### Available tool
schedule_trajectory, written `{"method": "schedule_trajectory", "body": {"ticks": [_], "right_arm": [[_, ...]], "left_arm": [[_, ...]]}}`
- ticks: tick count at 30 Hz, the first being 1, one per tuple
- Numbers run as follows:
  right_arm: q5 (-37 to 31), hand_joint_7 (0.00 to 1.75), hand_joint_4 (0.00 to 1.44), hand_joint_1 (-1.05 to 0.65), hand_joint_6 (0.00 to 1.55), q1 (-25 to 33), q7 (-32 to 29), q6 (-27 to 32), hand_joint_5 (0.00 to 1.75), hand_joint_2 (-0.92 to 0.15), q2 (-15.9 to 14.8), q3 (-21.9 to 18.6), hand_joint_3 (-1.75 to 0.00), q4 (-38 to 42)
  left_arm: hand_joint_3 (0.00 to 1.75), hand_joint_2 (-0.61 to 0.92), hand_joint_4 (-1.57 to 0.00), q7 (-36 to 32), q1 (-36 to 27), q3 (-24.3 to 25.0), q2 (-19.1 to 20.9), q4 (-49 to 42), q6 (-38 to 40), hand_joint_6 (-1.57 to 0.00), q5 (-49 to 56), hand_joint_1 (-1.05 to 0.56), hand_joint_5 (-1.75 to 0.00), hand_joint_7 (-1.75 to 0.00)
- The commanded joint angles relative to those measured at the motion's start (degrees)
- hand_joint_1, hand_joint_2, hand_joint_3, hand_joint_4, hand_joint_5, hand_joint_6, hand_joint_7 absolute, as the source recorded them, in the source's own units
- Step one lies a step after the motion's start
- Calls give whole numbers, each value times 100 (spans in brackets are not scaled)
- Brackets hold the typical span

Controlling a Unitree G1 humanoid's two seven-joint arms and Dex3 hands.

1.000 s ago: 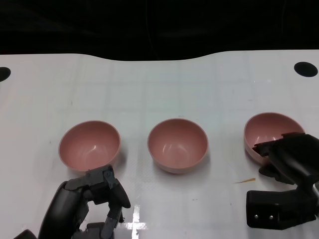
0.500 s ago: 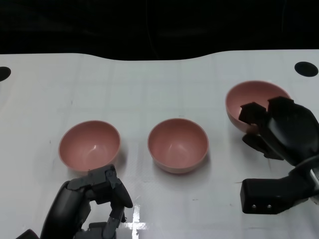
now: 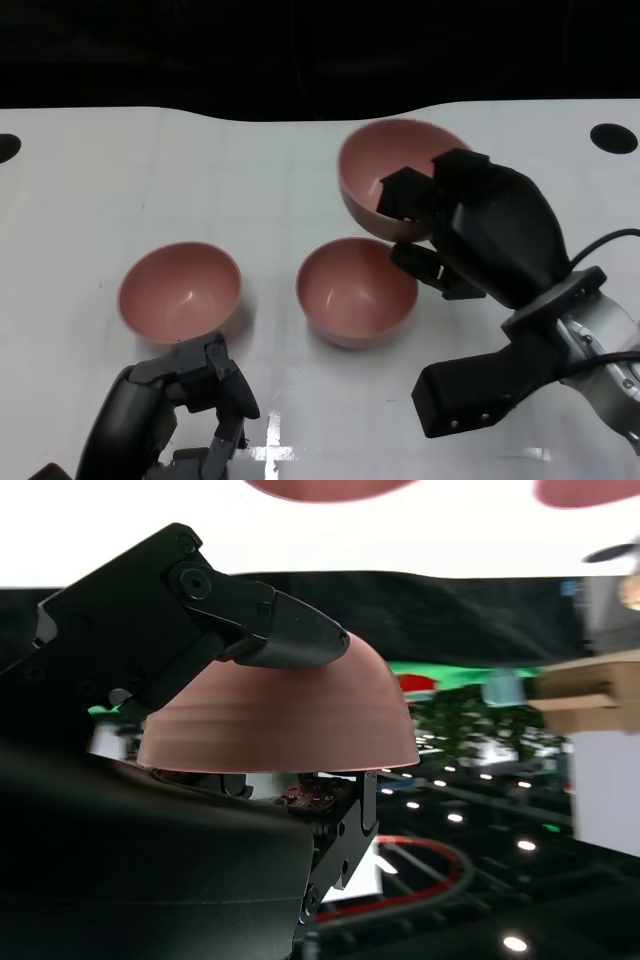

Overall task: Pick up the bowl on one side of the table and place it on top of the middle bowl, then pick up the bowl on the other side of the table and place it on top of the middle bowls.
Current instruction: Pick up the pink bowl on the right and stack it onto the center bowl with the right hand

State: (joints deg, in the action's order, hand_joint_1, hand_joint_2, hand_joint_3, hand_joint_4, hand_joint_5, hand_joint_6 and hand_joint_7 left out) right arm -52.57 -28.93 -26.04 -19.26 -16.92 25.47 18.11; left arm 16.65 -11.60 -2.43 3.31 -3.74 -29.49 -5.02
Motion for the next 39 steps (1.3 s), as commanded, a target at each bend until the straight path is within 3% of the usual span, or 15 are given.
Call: {"method": "schedule_trajectory", "body": {"ticks": [1,6,9,14,15,17,19,21,23,28,30,32,37,38,39], "right_arm": [[-62,175,103,-19,73,-190,-103,-109,175,-36,72,132,-106,217],[-72,112,99,-25,92,-329,-141,-316,175,-51,138,275,-60,517],[-18,123,98,-23,91,-374,-190,-436,175,-49,214,304,-67,706],[-4,98,101,-26,100,-445,-260,-561,175,-50,297,350,-74,985],[-39,106,102,-25,99,-441,-174,-552,175,-50,280,405,-77,1059],[-56,151,103,-23,87,-417,-13,-528,175,-42,263,478,-95,1171],[-43,170,103,-21,82,-391,102,-486,175,-35,272,511,-109,1250],[-25,170,102,-19,80,-390,207,-479,175,-33,265,535,-111,1292],[28,152,101,-19,84,-402,349,-527,175,-37,250,565,-103,1361],[-52,159,99,-21,80,-426,481,-500,175,-40,232,702,-95,1462],[-57,126,99,-21,89,-409,491,-496,175,-40,239,732,-86,1476],[3,115,99,-20,93,-373,573,-511,175,-41,247,746,-82,1477],[212,69,88,-23,101,-293,1002,-542,163,-62,265,767,-53,1500],[255,55,86,-27,95,-261,1320,-388,143,-66,269,780,-49,1423],[289,27,65,-42,75,-234,1569,-266,86,-81,272,787,-38,1355]], "left_arm": [[128,42,-82,17,-62,5,80,108,1,-78,-46,-21,-173,-152],[129,41,-80,17,-104,-8,103,156,-30,-77,-8,-19,-174,-150],[129,42,-79,13,-121,-27,89,203,-3,-77,-19,-19,-174,-150],[126,43,-78,-18,-149,-48,77,293,75,-76,-24,-20,-175,-150],[125,44,-78,-32,-150,-61,73,329,108,-76,-12,-20,-174,-150],[124,45,-78,-46,-148,-86,62,382,157,-76,2,-20,-173,-149],[124,44,-79,-64,-140,-101,52,396,176,-77,20,-19,-172,-148],[125,44,-79,-76,-136,-110,46,404,198,-77,25,-19,-172,-147],[125,43,-80,-84,-129,-119,37,417,223,-77,31,-19,-172,-147],[126,42,-80,-135,-139,-113,27,465,256,-78,97,-19,-172,-148],[130,40,-80,-147,-159,-116,33,489,261,-78,102,-19,-172,-148],[131,40,-80,-148,-188,-129,35,513,251,-79,100,-19,-172,-148],[131,40,-81,-147,-227,-170,42,565,240,-79,96,-19,-172,-148],[130,40,-81,-140,-221,-176,41,566,243,-79,76,-19,-172,-148],[130,40,-81,-134,-216,-179,40,567,246,-79,62,-18,-171,-147]]}}
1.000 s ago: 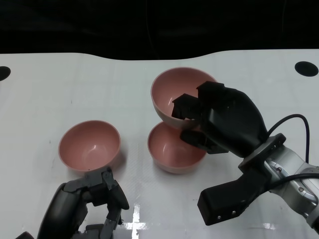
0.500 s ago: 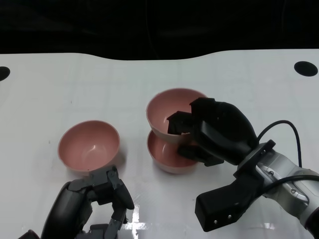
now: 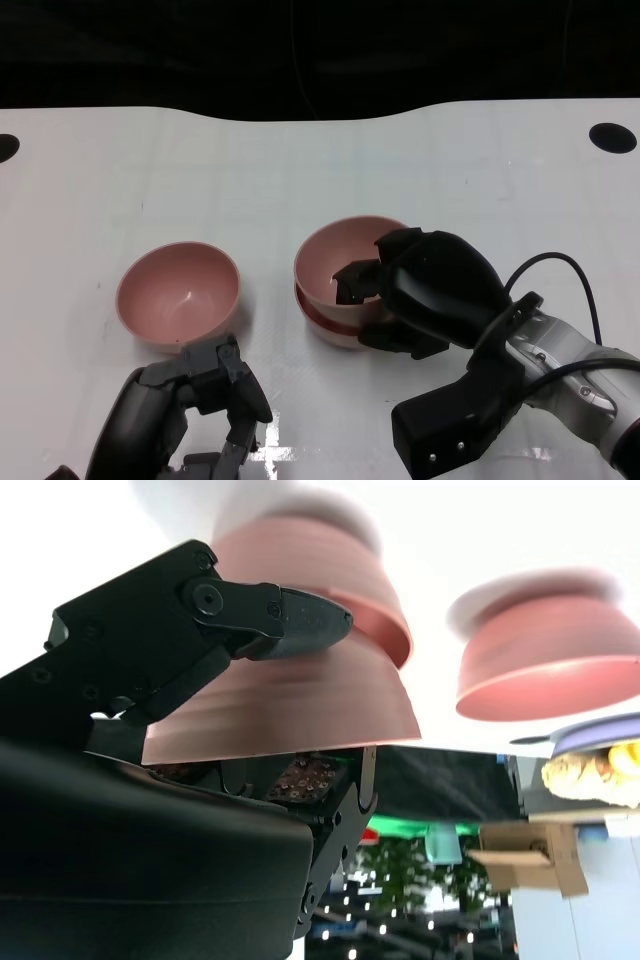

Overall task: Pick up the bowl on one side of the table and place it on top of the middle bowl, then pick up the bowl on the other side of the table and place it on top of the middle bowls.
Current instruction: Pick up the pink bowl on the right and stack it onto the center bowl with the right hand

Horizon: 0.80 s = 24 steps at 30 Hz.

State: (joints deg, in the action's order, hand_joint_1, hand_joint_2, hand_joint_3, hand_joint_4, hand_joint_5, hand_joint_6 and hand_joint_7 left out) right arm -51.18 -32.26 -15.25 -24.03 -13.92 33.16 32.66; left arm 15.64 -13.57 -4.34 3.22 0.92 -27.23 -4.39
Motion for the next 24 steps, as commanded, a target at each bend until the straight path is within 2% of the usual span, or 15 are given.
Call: {"method": "schedule_trajectory", "body": {"ticks": [1,3,6,10,17,24], "right_arm": [[132,16,61,-47,69,123,737,383,60,-87,-32,37,-34,-195],[53,3,37,-69,44,160,1029,658,26,-91,-40,75,-40,-359],[20,0,24,-80,30,223,1281,983,15,-92,-17,88,-45,-553],[84,0,17,-87,23,362,1441,1178,12,-92,-106,28,-50,-935],[257,0,16,-90,22,765,1542,1322,14,-92,-291,-267,-48,-1768],[631,1,20,-81,24,1448,1311,1205,21,-92,-453,-785,-42,-2725]], "left_arm": [[130,40,-81,-33,-7,9,48,99,35,-79,-4,-18,-171,-147],[130,40,-82,-39,15,14,51,78,37,-80,5,-18,-171,-146],[130,40,-82,-23,79,65,75,-41,-32,-80,-20,-18,-171,-145],[130,39,-82,-13,65,90,85,-29,-3,-82,-56,-17,-170,-144],[127,40,-83,-29,60,107,115,4,40,-82,-15,-20,-172,-145],[132,37,-84,-36,124,137,119,-69,14,-81,-21,-19,-171,-147]]}}
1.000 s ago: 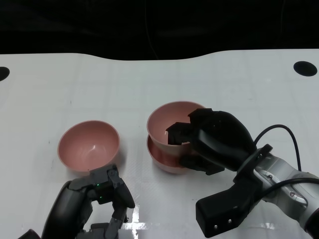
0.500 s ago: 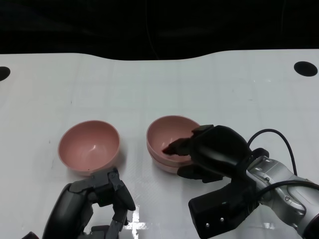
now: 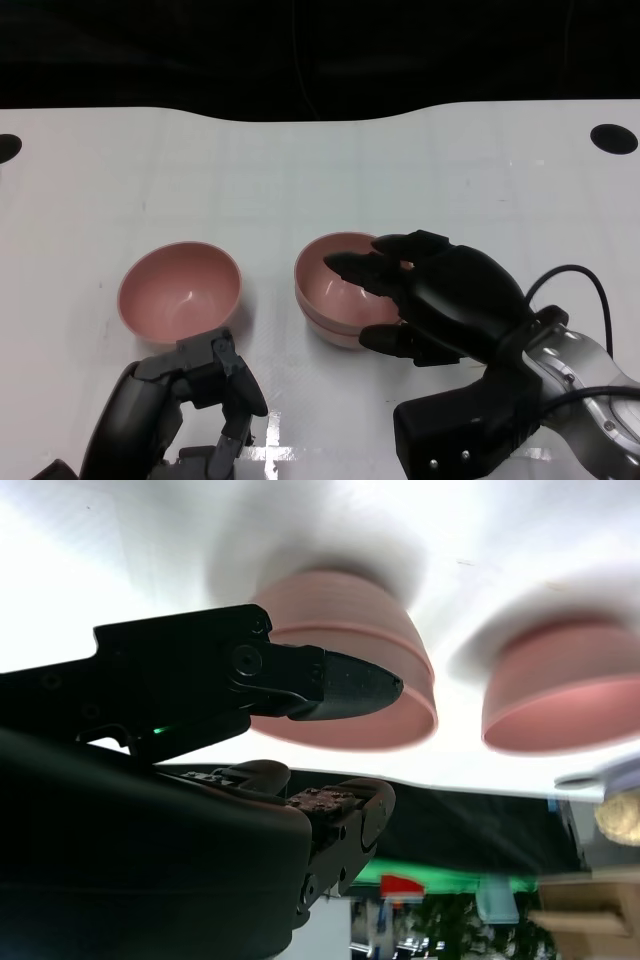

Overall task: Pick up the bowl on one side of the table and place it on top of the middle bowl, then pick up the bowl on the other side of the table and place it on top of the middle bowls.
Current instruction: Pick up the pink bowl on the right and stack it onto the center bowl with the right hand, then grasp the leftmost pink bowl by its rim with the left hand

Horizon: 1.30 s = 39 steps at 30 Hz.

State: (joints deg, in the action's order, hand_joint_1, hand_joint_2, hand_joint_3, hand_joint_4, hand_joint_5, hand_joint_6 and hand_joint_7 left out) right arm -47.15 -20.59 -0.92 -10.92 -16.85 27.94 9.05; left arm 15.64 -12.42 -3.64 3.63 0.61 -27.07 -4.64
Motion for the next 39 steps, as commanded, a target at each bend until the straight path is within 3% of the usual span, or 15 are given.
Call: {"method": "schedule_trajectory", "body": {"ticks": [1,3,7,12,20,23,24,26,27,28,30,33,35,36,39], "right_arm": [[300,1,20,-78,24,372,-126,-150,22,-92,-186,-334,-41,-469],[536,1,20,-77,24,609,-207,-368,23,-92,-242,-507,-41,-653],[1013,3,2,-68,28,1094,-397,-917,70,-92,-331,-822,-31,-901],[1597,6,4,-61,35,1681,-419,-1376,80,-92,-296,-1142,-25,-1100],[2786,21,35,-28,64,2846,-357,-1965,95,-92,-74,-1598,-22,-1507],[3194,27,48,-19,75,3030,-360,-2235,99,-92,120,-1695,-25,-1440],[3375,30,52,-17,78,3102,-335,-2268,100,-89,208,-1723,-30,-1455],[3703,43,57,-12,79,3251,-245,-2205,107,-71,353,-1763,-65,-1559],[3828,55,58,-9,79,3310,-194,-2147,114,-59,405,-1776,-90,-1619],[3902,61,59,-8,78,3346,-147,-2106,117,-53,439,-1791,-100,-1660],[4053,67,59,-7,76,3466,-88,-1884,120,-49,534,-1841,-109,-1808],[4324,95,79,-2,88,3644,27,-1382,141,-46,669,-1929,-126,-2058],[4397,100,83,-1,89,3674,123,-1251,144,-44,703,-1974,-130,-2089],[4437,118,90,-1,91,3685,171,-1189,160,-39,718,-1998,-143,-2084],[4499,144,95,-2,88,3682,274,-1007,173,-33,768,-2044,-153,-2035]], "left_arm": [[132,37,-84,-52,15,70,75,-48,0,-81,25,-20,-171,-147],[133,37,-84,-63,31,73,70,-66,-12,-82,44,-20,-171,-147],[132,37,-84,-65,42,78,54,-66,-29,-81,28,-21,-171,-148],[133,36,-84,-65,24,101,30,-14,29,-81,-60,-20,-171,-148],[127,41,-80,-125,-57,177,-62,291,364,-77,-281,-14,-164,-145],[122,46,-77,-143,-80,221,-70,497,554,-75,-331,-11,-155,-131],[120,47,-76,-172,-87,240,-63,570,596,-75,-305,-11,-151,-126],[114,50,-73,-211,-109,277,-43,683,632,-74,-253,-11,-142,-113],[100,56,-70,-218,-119,290,-33,722,641,-73,-242,-12,-134,-101],[93,59,-69,-220,-128,297,-28,749,652,-73,-238,-13,-131,-95],[87,61,-69,-263,-128,318,7,834,675,-73,-126,-13,-128,-91],[54,74,-59,-346,-95,345,99,1022,733,-67,124,-14,-103,-48],[47,78,-57,-413,-78,353,169,1135,778,-68,345,-14,-99,-39],[33,83,-52,-459,-64,362,218,1210,811,-65,513,-20,-89,-27],[14,90,-45,-591,-21,401,384,1413,899,-60,1084,-29,-76,-12]]}}
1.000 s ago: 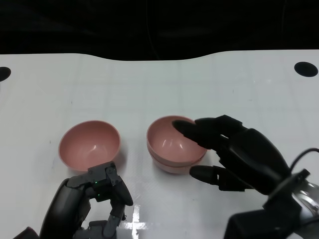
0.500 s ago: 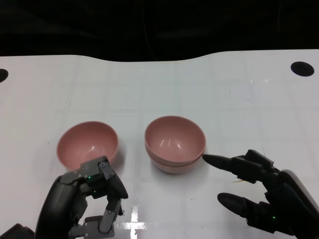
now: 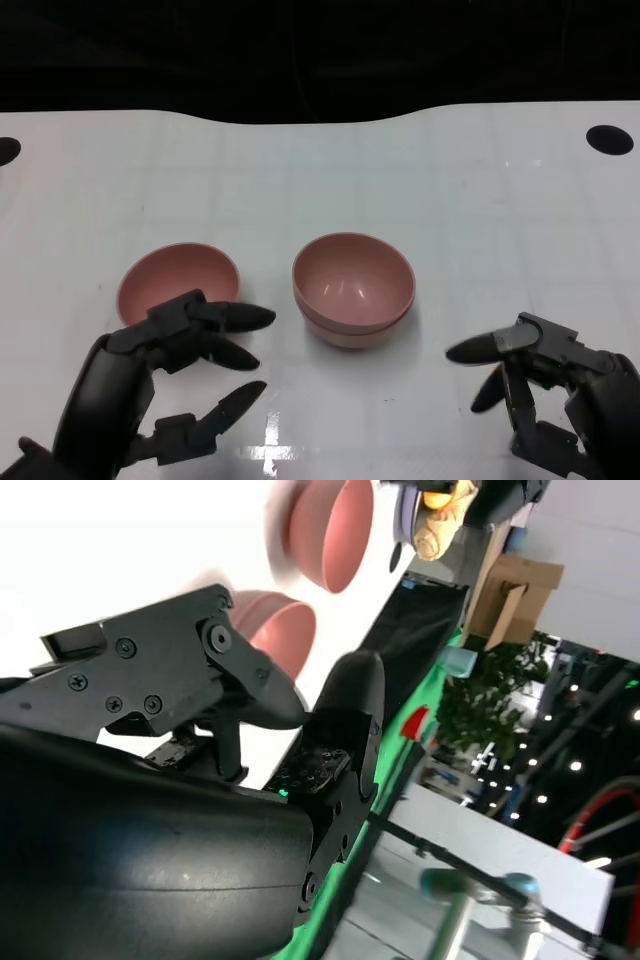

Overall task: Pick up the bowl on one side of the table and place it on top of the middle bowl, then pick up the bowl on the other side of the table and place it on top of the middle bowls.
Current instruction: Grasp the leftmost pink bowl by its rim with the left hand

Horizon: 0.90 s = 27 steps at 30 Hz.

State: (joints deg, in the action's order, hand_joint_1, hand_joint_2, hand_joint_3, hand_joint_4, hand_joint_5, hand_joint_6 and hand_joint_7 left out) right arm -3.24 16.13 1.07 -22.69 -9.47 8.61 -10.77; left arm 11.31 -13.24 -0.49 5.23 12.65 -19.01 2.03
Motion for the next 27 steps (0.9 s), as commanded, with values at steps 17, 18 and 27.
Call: {"method": "schedule_trajectory", "body": {"ticks": [17,18,27], "right_arm": [[88,164,100,-4,81,-74,441,1187,175,-28,192,-184,-160,-217],[102,164,99,-4,82,-75,452,1201,175,-28,204,-190,-160,-225],[-44,160,98,-2,82,-77,439,1312,175,-26,247,-173,-161,-355]], "left_arm": [[1,92,-26,-238,1081,-137,1515,776,1579,-42,4013,-53,-62,0],[1,91,-27,-185,1147,-198,1577,762,1661,-43,4201,-53,-61,0],[1,92,-38,545,1793,-942,1794,171,2561,-47,5299,-56,-45,-1]]}}
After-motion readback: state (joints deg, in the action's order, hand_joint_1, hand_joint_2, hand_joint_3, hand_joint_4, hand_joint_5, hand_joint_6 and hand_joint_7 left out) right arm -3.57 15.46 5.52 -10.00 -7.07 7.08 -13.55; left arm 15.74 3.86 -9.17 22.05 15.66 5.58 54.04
